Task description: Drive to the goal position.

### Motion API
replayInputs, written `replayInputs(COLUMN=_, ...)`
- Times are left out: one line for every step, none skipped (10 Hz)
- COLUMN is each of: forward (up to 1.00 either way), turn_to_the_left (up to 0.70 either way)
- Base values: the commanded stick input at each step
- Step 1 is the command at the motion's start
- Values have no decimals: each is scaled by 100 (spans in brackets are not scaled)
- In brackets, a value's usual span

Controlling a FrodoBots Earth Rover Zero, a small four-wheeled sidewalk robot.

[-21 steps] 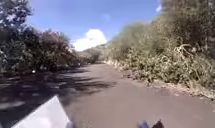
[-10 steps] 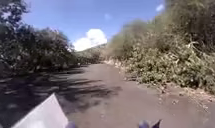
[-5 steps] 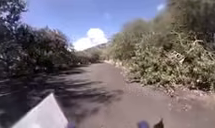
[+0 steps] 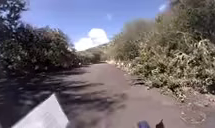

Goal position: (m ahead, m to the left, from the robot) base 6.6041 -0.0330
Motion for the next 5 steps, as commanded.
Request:
replayInputs(forward=50, turn_to_the_left=0)
replayInputs(forward=50, turn_to_the_left=0)
replayInputs(forward=50, turn_to_the_left=0)
replayInputs(forward=50, turn_to_the_left=0)
replayInputs(forward=50, turn_to_the_left=0)
